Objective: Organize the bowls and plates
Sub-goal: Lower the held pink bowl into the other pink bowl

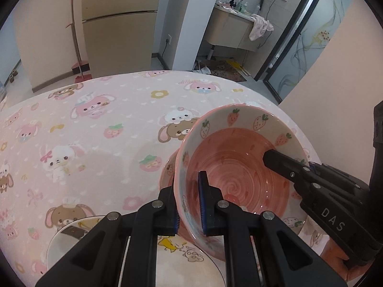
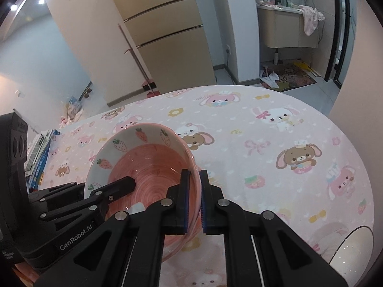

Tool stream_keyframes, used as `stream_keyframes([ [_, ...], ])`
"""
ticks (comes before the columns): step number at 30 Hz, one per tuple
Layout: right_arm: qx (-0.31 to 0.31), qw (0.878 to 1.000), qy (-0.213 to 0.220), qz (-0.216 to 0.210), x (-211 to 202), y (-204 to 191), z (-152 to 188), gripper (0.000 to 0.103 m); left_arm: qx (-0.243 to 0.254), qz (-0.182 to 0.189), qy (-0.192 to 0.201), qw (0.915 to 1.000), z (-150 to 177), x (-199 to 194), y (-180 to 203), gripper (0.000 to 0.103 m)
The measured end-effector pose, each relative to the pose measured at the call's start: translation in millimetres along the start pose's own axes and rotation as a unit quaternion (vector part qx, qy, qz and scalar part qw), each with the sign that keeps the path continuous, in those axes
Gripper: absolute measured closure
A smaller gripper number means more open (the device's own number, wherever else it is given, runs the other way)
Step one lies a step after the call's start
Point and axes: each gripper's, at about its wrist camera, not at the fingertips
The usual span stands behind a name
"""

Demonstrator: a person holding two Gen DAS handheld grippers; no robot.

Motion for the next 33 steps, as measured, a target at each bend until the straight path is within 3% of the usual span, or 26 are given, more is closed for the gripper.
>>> stream_keyframes([
  [10, 0.006, 1.000, -0.005, -0.005, 20.8, 11.9, 6.5, 0.095, 0.010, -0.009, -0.012, 0.9998, 3.7, 18.8, 0.2, 0.091],
  [16, -0.001, 0.998, -0.052, 0.022, 35.9, 7.9, 14.8, 0.092, 0.016, -0.033, -0.005, 0.9993, 5.8, 19.3, 2.5, 0.091],
  [22, -0.014, 0.998, -0.049, 0.039, 36.1, 5.3, 19.3, 0.092, -0.007, -0.010, 0.001, 0.9999, 4.9, 13.1, -7.8, 0.091],
  [24, -0.004, 0.998, -0.052, 0.033, 38.3, 8.6, 19.6, 0.092, -0.015, 0.004, -0.010, 0.9998, 3.7, 12.5, -12.2, 0.090],
  [33, 0.028, 0.997, -0.072, -0.021, 40.0, 22.1, 15.1, 0.093, -0.009, -0.006, -0.044, 0.9990, 4.7, 10.0, -9.5, 0.087],
])
Point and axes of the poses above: each gripper's, at about its wrist camera, not at the fingertips, and x roughly the way its jaws point, y to its right, z to its underside
